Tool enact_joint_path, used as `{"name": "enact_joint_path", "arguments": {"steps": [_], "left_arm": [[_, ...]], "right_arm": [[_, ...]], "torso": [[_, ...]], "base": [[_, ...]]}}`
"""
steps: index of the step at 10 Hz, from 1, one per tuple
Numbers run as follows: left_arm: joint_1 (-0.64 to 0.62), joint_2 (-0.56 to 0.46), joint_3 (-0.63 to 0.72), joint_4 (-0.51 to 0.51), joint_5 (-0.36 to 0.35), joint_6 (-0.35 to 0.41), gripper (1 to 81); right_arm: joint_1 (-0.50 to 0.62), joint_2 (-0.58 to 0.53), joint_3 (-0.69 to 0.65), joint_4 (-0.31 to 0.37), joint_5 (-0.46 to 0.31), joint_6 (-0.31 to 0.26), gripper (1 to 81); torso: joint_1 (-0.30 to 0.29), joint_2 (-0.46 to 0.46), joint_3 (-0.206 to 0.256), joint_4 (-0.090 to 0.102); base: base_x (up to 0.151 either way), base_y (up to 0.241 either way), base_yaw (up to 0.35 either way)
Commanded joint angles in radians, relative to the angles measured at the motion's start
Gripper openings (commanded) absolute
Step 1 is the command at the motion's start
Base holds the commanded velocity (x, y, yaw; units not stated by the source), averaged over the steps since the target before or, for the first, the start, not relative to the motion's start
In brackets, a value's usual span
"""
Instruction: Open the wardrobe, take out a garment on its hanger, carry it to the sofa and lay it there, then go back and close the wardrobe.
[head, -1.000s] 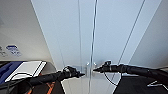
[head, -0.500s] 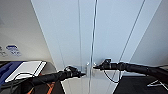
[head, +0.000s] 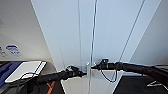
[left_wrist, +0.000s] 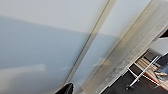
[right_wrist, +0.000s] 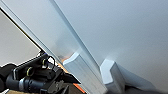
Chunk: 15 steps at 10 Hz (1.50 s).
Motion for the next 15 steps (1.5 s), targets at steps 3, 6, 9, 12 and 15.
{"name": "enact_joint_path", "arguments": {"steps": [3, 6, 9, 12, 15], "left_arm": [[-0.162, 0.127, -0.118, -0.001, -0.011, -0.001, 81.1], [-0.165, 0.188, -0.193, 0.001, -0.012, -0.001, 81.1], [-0.190, 0.196, -0.184, -0.002, -0.035, -0.007, 81.1], [-0.213, 0.203, -0.087, -0.002, -0.077, -0.044, 81.1], [-0.207, 0.208, 0.013, -0.001, -0.075, -0.044, 81.1]], "right_arm": [[0.138, 0.020, 0.032, 0.018, 0.008, -0.001, 81.1], [0.127, 0.017, 0.040, 0.018, 0.013, -0.001, 81.1], [0.115, 0.017, 0.049, 0.018, 0.033, -0.001, 81.1], [0.109, 0.017, 0.066, 0.021, 0.042, 0.001, 81.1], [0.081, 0.015, 0.090, 0.022, 0.071, 0.006, 81.1]], "torso": [[0.000, 0.000, 0.000, 0.000], [0.000, 0.000, 0.000, 0.000], [0.000, 0.000, 0.000, 0.000], [0.000, 0.000, 0.000, 0.000], [0.000, 0.000, 0.000, 0.000]], "base": [[0.000, 0.000, 0.000], [0.000, 0.000, 0.000], [0.000, 0.000, 0.000], [0.000, 0.000, 0.000], [0.000, 0.000, 0.000]]}}
